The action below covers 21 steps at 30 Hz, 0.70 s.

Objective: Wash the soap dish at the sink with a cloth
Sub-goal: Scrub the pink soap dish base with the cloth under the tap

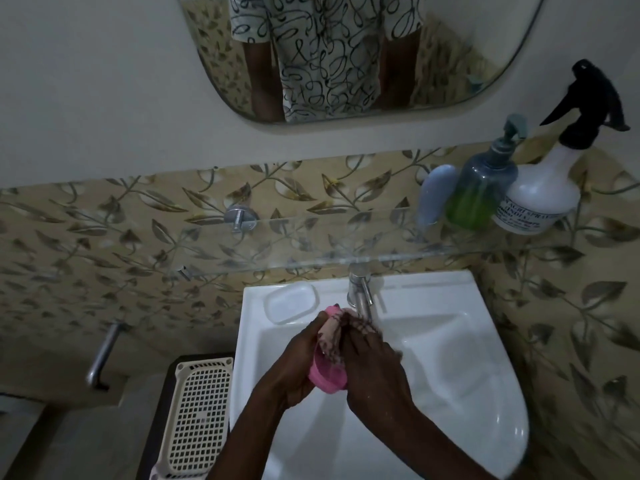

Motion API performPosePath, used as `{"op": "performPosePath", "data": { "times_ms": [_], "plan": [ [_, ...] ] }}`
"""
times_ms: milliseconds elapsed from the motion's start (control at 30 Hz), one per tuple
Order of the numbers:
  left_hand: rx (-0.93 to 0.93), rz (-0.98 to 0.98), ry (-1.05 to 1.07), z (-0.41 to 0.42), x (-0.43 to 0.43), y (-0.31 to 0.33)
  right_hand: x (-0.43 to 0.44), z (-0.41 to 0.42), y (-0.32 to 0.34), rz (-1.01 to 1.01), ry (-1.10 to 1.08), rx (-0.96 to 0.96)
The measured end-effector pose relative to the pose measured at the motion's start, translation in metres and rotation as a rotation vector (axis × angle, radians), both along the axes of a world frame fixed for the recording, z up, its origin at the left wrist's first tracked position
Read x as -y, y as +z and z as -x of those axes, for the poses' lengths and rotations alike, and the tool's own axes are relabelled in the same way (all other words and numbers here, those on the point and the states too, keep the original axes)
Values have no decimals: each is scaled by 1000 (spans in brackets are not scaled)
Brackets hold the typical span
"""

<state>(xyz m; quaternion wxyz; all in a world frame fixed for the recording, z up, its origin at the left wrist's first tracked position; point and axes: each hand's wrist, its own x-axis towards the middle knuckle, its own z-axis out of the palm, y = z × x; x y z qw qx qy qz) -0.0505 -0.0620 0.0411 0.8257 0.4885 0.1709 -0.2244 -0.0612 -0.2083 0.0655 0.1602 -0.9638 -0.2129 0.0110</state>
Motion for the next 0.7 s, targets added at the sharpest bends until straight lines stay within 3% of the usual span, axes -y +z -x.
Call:
{"op": "performPosePath", "data": {
  "times_ms": [67,167,233,433,600,700],
  "plan": [
    [3,-24,22,9,2,-10,4,2,-4,-169,-58,-216],
    [-1,159,131,18,-3,-21,24,-9,6,-911,-451,-785],
    [-19,281,202,18,-9,-24,50,-19,2,-1211,-635,-1005],
    [-68,272,213,17,1,-42,58,-11,15,-1402,-690,-1117],
    [-76,44,193,28,31,-57,5,-17,10,-1588,-1013,-1218],
    [-65,-26,218,34,37,-59,-12,-16,6,-1644,-1043,-1168]
  ]
}}
